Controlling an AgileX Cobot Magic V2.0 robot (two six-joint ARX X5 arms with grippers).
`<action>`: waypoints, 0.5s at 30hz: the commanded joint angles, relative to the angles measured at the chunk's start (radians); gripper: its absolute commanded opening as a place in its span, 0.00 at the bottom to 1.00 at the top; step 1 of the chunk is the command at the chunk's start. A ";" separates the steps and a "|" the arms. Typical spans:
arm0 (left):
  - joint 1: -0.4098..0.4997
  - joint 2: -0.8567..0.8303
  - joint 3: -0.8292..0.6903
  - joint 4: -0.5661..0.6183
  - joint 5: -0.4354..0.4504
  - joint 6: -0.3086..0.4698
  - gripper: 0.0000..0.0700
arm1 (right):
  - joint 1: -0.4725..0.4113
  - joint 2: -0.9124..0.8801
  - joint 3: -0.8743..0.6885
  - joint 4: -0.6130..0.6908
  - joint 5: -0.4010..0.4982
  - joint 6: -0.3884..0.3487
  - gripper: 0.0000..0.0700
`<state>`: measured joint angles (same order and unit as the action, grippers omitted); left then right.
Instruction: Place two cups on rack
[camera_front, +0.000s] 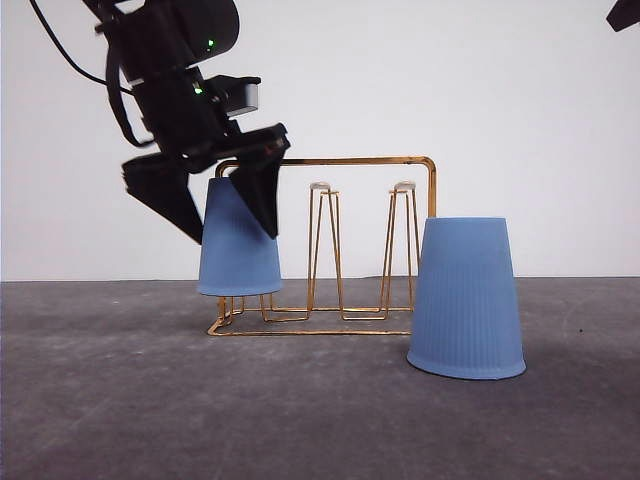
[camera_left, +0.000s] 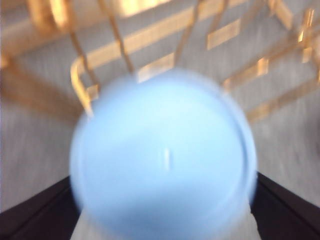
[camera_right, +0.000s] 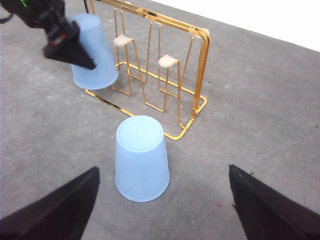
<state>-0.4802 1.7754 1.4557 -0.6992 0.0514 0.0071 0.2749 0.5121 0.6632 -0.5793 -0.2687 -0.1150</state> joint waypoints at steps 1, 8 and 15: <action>-0.002 -0.028 0.065 -0.069 0.004 0.005 0.77 | 0.004 0.003 0.008 0.008 0.000 0.010 0.75; 0.036 -0.146 0.093 -0.246 0.146 0.033 0.73 | 0.004 0.003 0.008 -0.002 -0.027 0.011 0.75; 0.059 -0.331 -0.109 -0.188 0.238 0.017 0.72 | 0.005 0.015 0.008 -0.003 -0.032 0.027 0.75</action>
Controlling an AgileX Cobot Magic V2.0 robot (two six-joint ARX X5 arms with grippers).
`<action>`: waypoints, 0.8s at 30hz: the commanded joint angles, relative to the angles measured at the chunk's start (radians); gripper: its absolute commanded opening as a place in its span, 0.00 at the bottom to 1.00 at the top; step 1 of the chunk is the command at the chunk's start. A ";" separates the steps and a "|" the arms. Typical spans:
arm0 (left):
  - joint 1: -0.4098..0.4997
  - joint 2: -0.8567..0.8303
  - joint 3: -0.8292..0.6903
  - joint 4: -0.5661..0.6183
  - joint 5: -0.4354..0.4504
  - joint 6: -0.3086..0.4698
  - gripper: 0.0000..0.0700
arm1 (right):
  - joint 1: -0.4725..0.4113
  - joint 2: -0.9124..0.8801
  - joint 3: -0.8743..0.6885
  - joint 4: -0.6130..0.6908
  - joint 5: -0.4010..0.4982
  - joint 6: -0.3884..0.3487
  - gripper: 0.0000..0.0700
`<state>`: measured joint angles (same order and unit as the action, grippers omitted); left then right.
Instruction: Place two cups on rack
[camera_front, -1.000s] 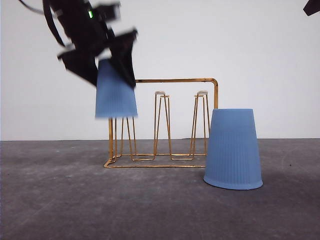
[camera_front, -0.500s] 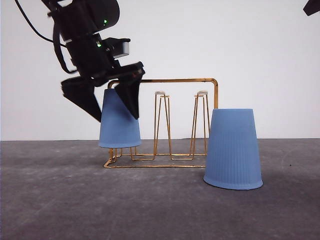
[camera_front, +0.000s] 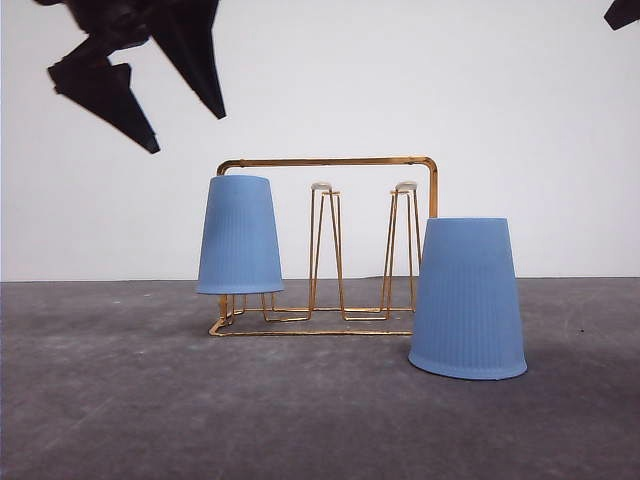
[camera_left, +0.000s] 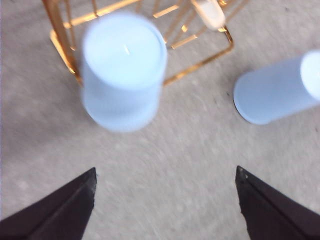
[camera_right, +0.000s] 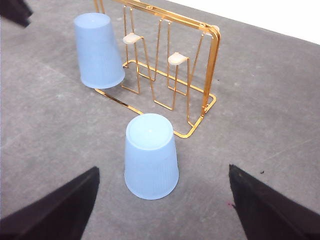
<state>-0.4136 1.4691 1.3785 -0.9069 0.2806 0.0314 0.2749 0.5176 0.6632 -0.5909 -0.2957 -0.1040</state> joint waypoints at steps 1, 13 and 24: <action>-0.008 -0.065 -0.093 0.057 0.008 -0.024 0.72 | 0.005 0.018 0.008 0.010 -0.009 0.016 0.75; -0.007 -0.633 -0.714 0.403 -0.067 -0.264 0.72 | 0.041 0.277 0.008 0.130 -0.097 0.015 0.75; -0.007 -0.819 -0.730 0.368 -0.105 -0.296 0.72 | 0.077 0.657 0.008 0.491 -0.090 0.053 0.78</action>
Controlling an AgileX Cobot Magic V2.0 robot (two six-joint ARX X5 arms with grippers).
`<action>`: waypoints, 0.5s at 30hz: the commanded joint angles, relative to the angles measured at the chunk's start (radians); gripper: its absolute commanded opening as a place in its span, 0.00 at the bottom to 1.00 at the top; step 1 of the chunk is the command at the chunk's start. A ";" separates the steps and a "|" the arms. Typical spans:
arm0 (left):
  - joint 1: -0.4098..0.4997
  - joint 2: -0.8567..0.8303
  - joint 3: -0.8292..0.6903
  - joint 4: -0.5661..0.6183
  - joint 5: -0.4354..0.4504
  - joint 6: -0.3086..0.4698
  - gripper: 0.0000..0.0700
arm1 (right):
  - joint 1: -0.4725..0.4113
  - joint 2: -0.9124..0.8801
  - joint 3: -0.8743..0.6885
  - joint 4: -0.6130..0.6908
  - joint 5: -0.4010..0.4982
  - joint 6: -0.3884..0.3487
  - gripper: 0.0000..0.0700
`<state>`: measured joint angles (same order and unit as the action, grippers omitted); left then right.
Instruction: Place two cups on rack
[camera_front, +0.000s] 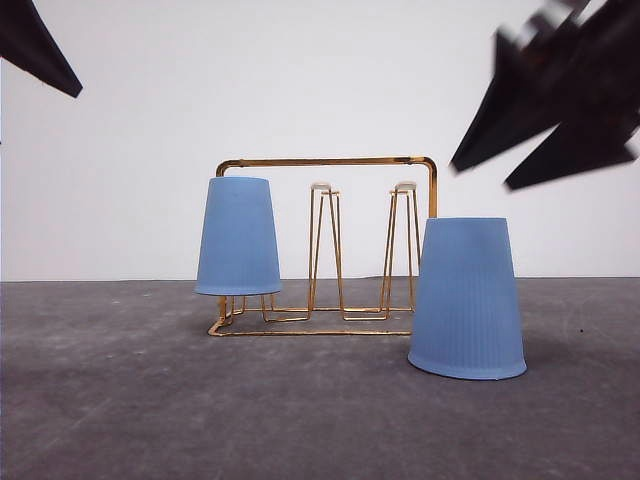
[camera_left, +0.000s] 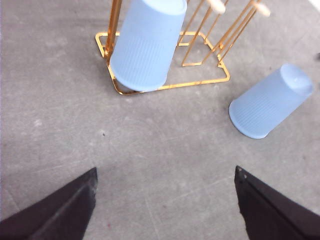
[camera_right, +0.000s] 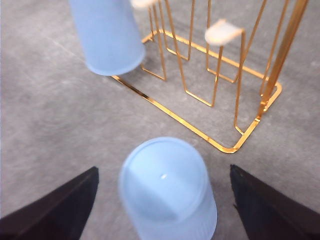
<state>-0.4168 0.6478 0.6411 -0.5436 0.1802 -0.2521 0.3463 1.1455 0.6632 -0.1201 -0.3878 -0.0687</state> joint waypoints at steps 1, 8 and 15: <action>-0.004 -0.002 0.008 0.005 -0.004 -0.019 0.72 | 0.006 0.061 0.008 0.042 0.002 0.018 0.79; -0.004 -0.006 0.008 0.005 -0.004 -0.030 0.72 | 0.012 0.239 0.008 0.090 -0.006 0.021 0.77; -0.004 -0.006 0.008 0.005 -0.004 -0.056 0.72 | 0.012 0.205 0.073 -0.098 -0.005 0.046 0.47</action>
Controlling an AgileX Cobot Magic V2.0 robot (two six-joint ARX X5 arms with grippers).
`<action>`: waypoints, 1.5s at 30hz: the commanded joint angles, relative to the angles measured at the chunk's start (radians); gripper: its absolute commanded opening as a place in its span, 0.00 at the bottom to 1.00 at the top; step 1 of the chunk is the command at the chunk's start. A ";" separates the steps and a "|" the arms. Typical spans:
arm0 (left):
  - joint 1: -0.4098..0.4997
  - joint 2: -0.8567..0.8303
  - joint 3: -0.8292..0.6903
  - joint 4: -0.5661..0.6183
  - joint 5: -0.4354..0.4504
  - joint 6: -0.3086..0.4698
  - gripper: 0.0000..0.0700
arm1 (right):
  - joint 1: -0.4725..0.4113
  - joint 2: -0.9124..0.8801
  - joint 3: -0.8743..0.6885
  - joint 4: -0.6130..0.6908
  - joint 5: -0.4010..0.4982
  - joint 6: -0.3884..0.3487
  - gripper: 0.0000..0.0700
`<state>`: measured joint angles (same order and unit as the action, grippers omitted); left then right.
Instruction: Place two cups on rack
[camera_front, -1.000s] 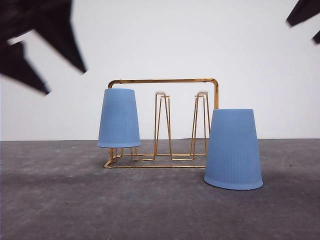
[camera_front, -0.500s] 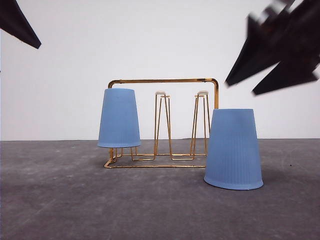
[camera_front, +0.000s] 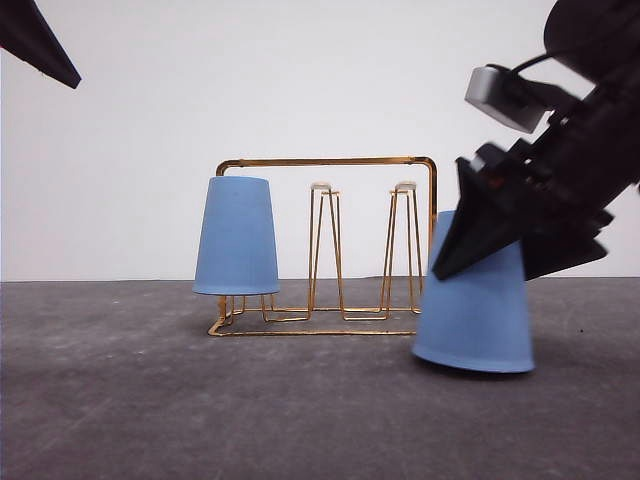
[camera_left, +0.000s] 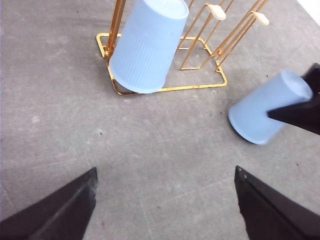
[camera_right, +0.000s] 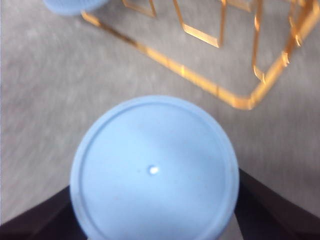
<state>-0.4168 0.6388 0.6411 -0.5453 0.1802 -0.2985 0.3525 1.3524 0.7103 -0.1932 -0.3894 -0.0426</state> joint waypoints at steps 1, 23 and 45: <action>-0.004 0.003 0.008 0.007 -0.004 -0.009 0.72 | 0.006 -0.019 0.053 -0.074 -0.003 0.020 0.47; -0.004 0.001 0.008 0.007 -0.004 -0.009 0.72 | 0.029 0.002 0.434 -0.102 0.076 -0.082 0.47; -0.004 0.001 0.008 0.005 -0.004 -0.009 0.73 | 0.030 0.325 0.441 -0.051 0.085 -0.042 0.81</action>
<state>-0.4167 0.6384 0.6411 -0.5458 0.1802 -0.3046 0.3786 1.6688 1.1327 -0.2350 -0.3088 -0.0979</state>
